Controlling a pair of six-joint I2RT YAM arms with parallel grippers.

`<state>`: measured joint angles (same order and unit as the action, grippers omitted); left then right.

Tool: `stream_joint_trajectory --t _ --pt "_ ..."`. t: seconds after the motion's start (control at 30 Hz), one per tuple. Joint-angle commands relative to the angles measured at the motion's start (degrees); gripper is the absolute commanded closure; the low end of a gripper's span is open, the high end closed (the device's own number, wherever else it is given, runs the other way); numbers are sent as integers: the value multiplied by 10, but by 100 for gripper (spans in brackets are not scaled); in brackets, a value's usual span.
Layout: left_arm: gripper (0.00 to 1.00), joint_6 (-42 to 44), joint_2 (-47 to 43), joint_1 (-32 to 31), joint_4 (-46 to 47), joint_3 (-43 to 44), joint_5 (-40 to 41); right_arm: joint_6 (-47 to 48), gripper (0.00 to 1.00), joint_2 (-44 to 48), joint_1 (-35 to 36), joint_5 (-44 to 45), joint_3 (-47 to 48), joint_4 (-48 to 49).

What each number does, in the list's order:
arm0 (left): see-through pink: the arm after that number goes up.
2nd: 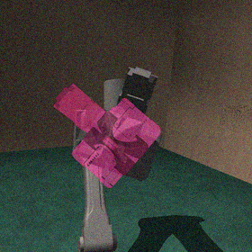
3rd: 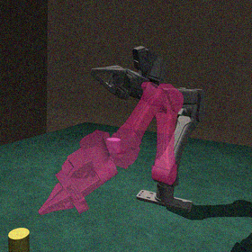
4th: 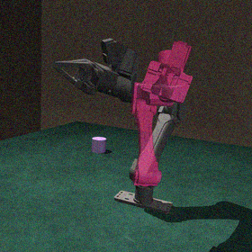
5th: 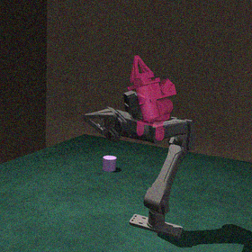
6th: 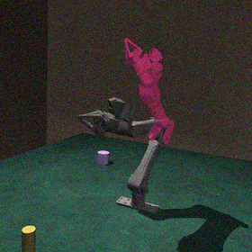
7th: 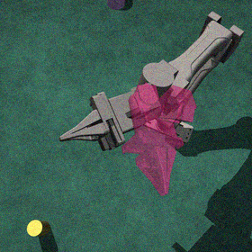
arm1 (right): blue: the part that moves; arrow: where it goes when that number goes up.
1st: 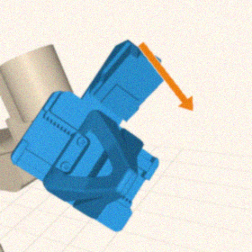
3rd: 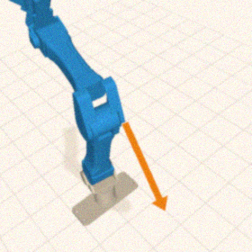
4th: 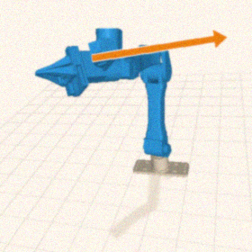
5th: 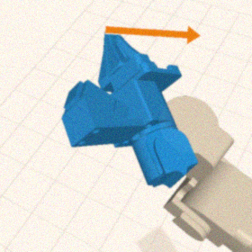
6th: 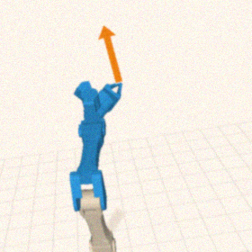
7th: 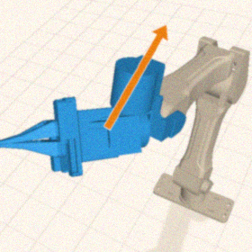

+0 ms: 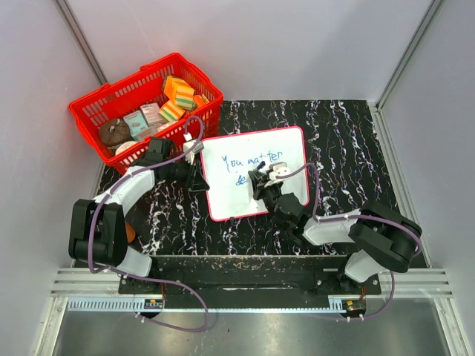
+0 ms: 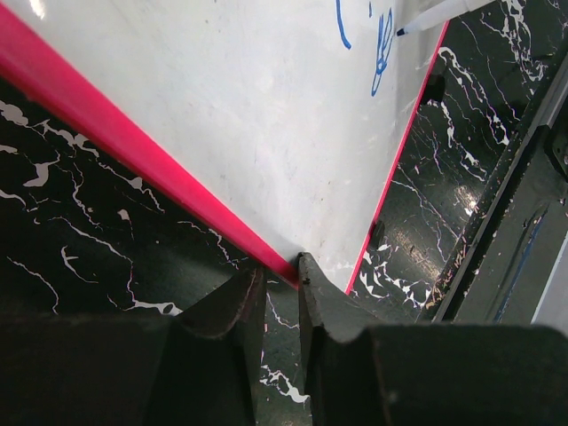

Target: Write a sentence on the whiteboard

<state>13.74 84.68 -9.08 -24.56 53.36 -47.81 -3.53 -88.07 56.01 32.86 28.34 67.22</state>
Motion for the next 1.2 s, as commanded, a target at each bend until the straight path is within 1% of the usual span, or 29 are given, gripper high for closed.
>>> stream_joint_trajectory --t 0.0,0.17,0.5,0.9,1.17 --pt "100 31 -22 -2 24 5 -3 18 100 41 -5 12 -15 16" --pt "100 31 -21 -2 24 3 -4 28 100 60 -5 9 -15 12" --pt "100 30 -22 -2 24 4 -3 24 100 19 -9 3 6 19" --pt "100 31 -22 -2 24 4 -4 15 100 9 -8 -22 15 21" --pt "100 32 -22 -2 23 4 -3 13 100 -6 -9 -9 22 12"
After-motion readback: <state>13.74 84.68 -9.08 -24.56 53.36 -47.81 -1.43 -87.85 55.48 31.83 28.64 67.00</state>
